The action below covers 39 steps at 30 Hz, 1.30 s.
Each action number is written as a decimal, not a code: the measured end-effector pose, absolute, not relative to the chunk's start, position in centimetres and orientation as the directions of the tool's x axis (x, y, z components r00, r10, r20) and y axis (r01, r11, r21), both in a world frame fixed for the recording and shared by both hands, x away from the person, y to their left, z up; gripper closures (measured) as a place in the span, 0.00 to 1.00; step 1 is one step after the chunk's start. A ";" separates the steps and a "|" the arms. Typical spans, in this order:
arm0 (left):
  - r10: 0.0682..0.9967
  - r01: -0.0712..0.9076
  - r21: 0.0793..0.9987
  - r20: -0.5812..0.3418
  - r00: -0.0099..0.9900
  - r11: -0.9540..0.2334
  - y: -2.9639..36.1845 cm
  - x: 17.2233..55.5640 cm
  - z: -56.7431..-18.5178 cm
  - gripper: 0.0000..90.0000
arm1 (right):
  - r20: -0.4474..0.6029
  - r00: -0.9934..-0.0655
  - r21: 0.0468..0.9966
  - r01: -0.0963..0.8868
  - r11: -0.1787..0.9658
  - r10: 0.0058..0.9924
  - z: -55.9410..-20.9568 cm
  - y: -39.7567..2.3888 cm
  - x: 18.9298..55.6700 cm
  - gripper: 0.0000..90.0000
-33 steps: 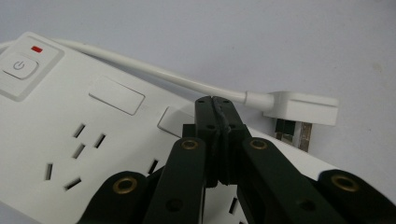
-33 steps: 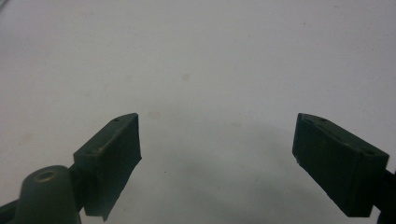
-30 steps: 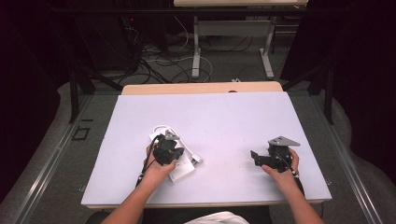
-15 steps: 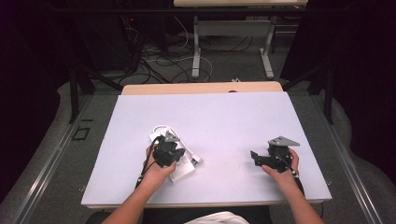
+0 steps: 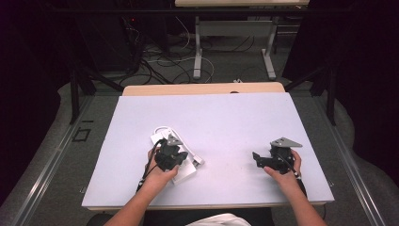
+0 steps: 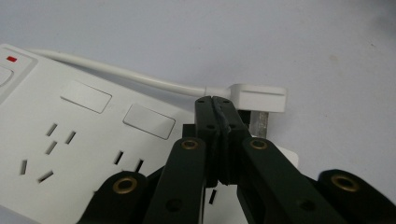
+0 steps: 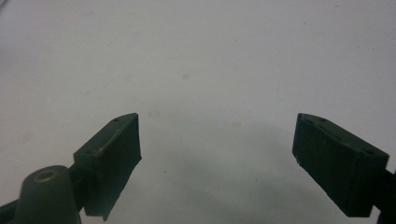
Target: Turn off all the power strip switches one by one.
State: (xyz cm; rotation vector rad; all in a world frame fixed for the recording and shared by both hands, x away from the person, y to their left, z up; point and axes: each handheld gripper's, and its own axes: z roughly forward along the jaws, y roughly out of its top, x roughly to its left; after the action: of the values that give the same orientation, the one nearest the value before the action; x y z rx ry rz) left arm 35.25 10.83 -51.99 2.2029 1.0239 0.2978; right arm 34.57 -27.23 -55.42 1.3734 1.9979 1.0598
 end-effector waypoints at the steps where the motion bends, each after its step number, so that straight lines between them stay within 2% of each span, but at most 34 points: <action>1: 0.743 0.588 0.664 -0.074 0.665 -0.461 10.8 35.2 -52.0 1.00 | 0.034 -0.373 0.815 0.548 0.190 0.927 -55.4 -27.2 34.6 0.16; 39: 0.729 0.598 0.643 -0.089 0.679 -0.479 10.1 34.5 -52.7 1.00 | 0.032 -0.374 0.816 0.546 0.192 0.927 -55.4 -27.2 34.6 0.16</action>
State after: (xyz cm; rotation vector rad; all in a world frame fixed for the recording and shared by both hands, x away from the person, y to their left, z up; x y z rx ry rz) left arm 34.51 10.14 -52.68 2.2329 1.0151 0.2580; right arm 34.57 -27.21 -55.40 1.3727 1.9976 1.0604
